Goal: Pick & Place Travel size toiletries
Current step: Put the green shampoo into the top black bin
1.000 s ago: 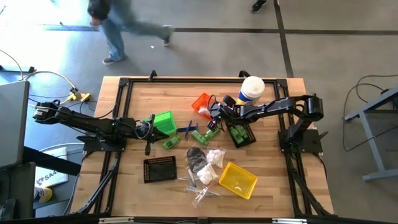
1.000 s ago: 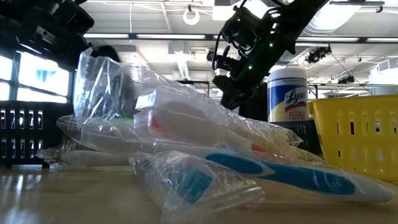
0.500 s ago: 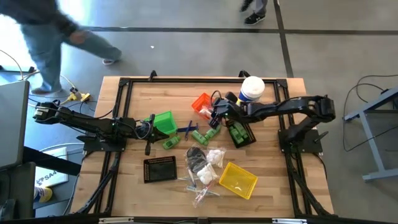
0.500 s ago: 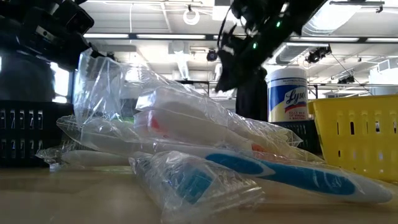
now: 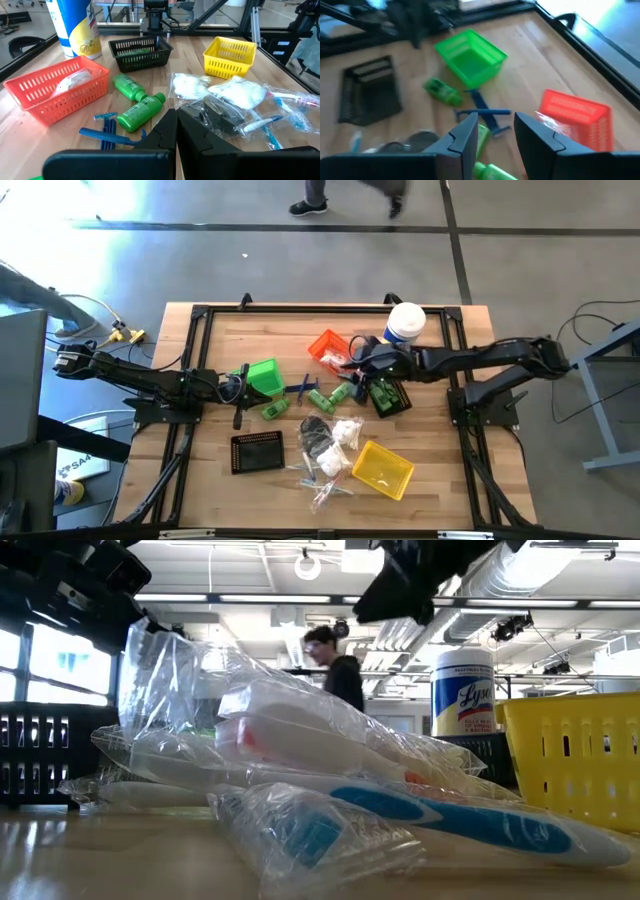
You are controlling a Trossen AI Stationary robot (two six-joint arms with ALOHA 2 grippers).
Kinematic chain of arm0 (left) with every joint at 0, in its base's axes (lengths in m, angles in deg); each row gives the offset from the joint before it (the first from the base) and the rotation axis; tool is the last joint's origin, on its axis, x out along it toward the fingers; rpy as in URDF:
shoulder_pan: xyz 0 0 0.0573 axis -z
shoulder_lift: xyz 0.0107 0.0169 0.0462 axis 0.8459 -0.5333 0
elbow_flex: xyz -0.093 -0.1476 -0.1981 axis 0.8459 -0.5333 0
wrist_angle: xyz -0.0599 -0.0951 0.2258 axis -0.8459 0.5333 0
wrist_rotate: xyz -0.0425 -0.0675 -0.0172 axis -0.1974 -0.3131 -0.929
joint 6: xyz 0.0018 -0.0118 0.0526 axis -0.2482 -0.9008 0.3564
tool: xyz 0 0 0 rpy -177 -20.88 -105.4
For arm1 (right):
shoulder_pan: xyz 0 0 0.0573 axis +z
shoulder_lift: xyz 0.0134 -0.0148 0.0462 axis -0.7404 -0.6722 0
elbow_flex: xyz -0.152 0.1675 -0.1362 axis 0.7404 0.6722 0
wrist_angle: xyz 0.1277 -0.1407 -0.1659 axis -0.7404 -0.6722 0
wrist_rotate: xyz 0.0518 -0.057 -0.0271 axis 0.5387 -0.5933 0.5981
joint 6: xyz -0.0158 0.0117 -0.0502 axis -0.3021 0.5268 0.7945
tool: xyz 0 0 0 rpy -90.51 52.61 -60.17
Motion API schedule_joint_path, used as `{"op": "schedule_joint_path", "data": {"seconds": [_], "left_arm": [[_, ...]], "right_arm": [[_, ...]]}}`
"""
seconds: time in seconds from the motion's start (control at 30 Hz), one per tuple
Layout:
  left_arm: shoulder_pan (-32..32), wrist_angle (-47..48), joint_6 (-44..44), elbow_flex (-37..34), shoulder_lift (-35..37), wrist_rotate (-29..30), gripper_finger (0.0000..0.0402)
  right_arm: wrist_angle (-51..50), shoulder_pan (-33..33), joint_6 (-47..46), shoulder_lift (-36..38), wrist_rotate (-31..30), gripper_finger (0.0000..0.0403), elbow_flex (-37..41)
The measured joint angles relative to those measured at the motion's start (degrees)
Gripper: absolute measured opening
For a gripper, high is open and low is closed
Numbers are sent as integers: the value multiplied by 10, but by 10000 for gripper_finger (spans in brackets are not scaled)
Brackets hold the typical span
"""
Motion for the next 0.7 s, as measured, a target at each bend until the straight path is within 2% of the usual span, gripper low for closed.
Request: {"op": "schedule_joint_path", "data": {"seconds": [0.27,0.63,0.7], "left_arm": [[0,0,0,0,0,0,0],[0,0,0,0,0,0,0],[0,0,0,0,0,0,0]], "right_arm": [[-7,31,0,38,0,105,0],[-7,47,-1,40,1,105,0],[-6,47,-26,40,14,105,0]]}}
